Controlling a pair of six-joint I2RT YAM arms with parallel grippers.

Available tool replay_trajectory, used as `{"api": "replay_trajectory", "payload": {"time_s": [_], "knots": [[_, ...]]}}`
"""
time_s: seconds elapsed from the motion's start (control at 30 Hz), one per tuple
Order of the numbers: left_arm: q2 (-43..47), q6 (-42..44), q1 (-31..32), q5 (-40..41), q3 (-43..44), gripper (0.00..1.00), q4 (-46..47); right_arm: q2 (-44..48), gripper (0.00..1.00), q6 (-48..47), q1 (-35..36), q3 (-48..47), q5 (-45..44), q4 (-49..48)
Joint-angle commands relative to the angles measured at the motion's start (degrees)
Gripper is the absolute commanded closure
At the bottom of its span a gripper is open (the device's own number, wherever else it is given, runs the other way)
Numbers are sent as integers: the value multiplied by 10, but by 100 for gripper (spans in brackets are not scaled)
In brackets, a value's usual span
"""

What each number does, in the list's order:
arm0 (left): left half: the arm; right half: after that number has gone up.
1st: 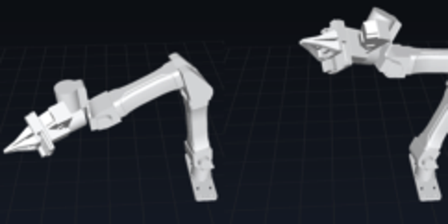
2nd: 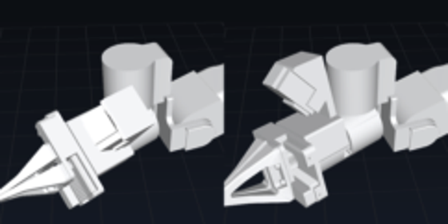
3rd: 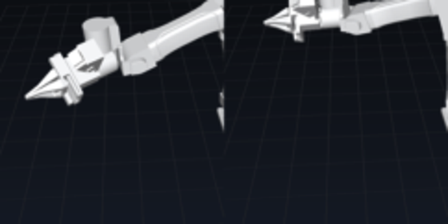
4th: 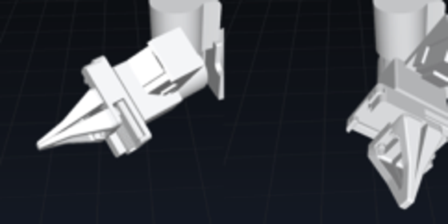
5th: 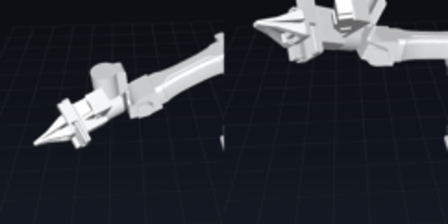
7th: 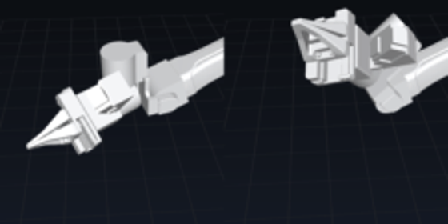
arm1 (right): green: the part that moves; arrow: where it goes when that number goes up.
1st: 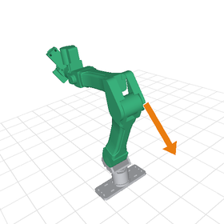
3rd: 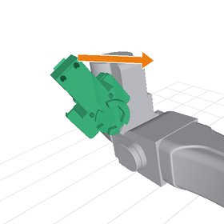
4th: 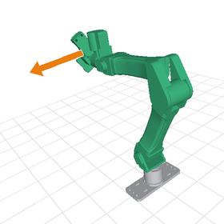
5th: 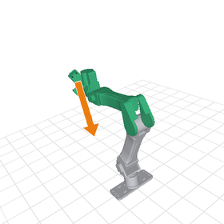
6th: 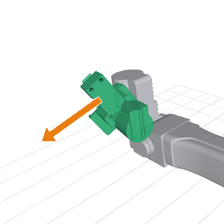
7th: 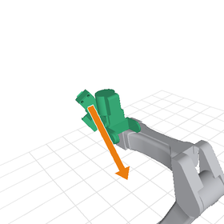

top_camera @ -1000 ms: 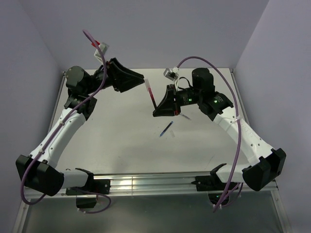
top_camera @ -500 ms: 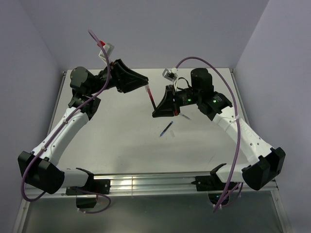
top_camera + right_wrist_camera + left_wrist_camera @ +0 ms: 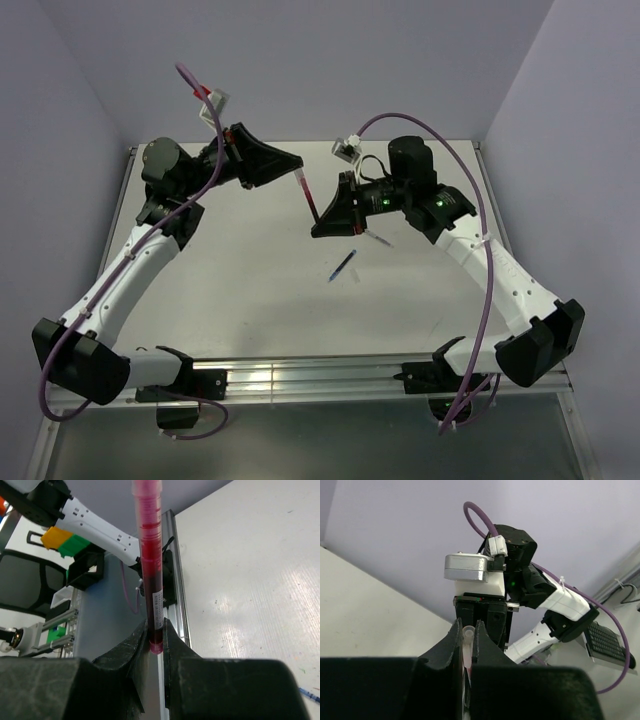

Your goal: Insert the pens into the pen caps

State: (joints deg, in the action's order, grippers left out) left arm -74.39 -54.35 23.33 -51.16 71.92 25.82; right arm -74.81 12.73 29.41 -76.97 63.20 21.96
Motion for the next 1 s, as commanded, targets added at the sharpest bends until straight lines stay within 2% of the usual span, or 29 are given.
{"api": "replay_trajectory", "payload": {"time_s": [0.0, 0.13, 0.37, 0.5, 0.67, 0.97], "knots": [[30, 54, 9, 0, -9, 100, -81, -5, 100, 14, 2, -68, -63, -25], [41, 38, 14, 58, -36, 100, -127, -14, 100, 25, 6, -103, -107, -24], [44, -52, 28, 119, -79, 100, -127, -27, 100, 2, 42, -165, -228, 10], [45, -64, 44, 82, -99, 100, -91, -34, 100, -20, 55, -177, -187, 16], [57, -98, 46, 27, -162, 100, 18, -25, 100, -52, 53, -182, -149, 19], [71, -120, 85, 15, -209, 100, 60, -38, 100, -47, 41, -205, -128, 18]]}}
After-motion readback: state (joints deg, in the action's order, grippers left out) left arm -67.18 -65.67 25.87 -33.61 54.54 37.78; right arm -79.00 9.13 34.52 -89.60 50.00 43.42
